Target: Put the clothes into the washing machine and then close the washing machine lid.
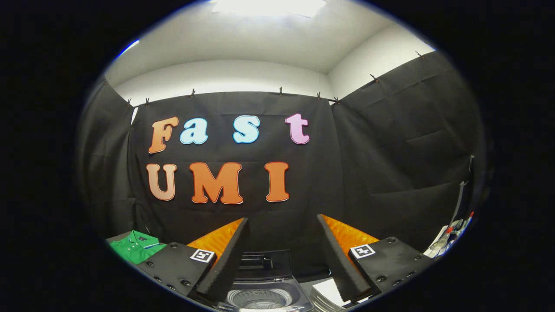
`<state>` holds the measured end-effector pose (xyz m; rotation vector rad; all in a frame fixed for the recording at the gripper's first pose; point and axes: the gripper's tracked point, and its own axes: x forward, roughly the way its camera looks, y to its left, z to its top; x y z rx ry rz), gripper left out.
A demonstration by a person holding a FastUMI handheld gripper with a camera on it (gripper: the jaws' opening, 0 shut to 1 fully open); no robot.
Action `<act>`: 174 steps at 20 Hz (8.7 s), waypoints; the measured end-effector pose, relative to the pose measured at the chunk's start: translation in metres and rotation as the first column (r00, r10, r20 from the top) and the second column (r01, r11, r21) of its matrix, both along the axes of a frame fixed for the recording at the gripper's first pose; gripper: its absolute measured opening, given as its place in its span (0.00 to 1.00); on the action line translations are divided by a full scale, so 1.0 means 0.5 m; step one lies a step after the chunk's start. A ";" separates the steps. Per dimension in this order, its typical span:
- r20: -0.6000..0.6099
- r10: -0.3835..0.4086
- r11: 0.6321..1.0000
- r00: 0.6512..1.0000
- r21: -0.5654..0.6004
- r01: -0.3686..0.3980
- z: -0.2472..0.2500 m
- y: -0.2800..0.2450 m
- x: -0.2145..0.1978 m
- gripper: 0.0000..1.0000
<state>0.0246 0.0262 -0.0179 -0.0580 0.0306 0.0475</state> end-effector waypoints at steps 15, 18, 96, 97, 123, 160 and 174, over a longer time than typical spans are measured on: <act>-0.017 0.015 1.000 1.000 -0.012 -0.015 -0.002 0.048 -0.009 0.98; -0.018 0.030 0.999 0.999 -0.018 -0.030 -0.004 0.072 -0.006 0.98; -0.609 0.630 0.724 0.481 0.237 -0.648 -0.653 1.078 -0.168 0.18; -0.589 0.644 0.722 0.489 0.255 -0.644 -0.642 1.071 -0.173 0.18; -0.042 0.646 0.732 0.762 0.316 -0.603 -0.120 0.685 -0.073 0.17; -0.817 0.361 0.922 0.449 0.240 -0.303 -1.100 0.213 0.209 0.18; -0.948 0.121 0.985 0.296 0.077 -0.155 -1.202 0.177 0.170 0.40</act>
